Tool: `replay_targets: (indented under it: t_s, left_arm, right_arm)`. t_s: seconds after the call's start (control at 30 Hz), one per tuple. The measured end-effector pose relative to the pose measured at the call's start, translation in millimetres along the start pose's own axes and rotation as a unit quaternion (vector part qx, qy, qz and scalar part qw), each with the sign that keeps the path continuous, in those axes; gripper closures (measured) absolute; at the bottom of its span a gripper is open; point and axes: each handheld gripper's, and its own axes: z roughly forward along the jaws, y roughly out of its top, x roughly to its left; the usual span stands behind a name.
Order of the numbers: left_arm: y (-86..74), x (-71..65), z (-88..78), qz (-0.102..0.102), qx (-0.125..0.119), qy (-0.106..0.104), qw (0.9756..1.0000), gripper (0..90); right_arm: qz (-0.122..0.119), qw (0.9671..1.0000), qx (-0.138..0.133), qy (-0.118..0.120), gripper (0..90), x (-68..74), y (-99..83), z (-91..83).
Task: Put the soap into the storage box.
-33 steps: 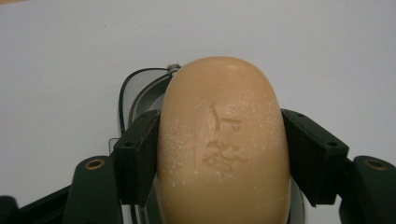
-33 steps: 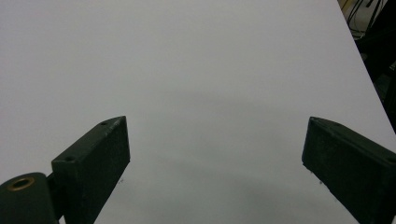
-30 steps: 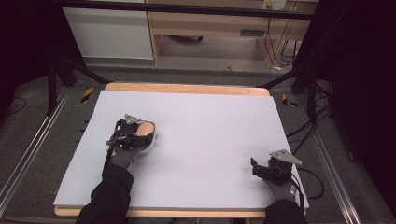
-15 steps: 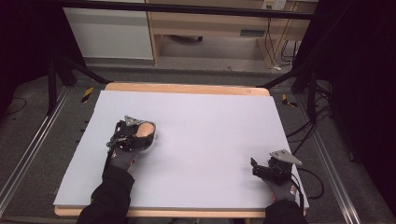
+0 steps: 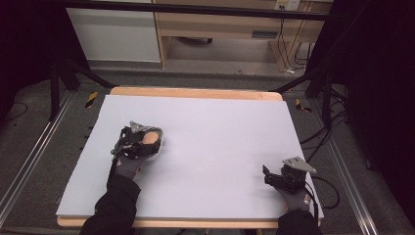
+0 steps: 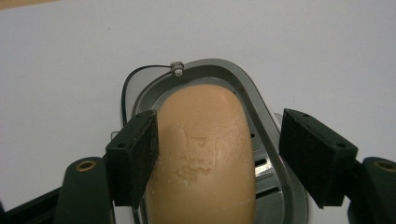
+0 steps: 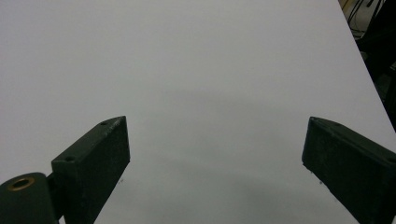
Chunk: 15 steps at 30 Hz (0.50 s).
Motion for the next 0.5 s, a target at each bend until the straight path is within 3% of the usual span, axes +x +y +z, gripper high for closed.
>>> replay_targets:
  t_s: [0.17, 0.5]
  left_arm:
    - [0.0, 1.5, -1.7, -0.002, -0.007, 0.0, 1.0, 26.3]
    - [-1.2, 4.1, -16.8, -0.001, -0.034, -0.02, 0.9992, 26.4]
  right_arm:
    - [-0.001, 1.0, 0.0, 0.0, 7.8, 0.1, 0.0, 0.3]
    - [-0.003, 1.0, 0.0, -0.001, 7.8, 0.6, -0.4, 0.9]
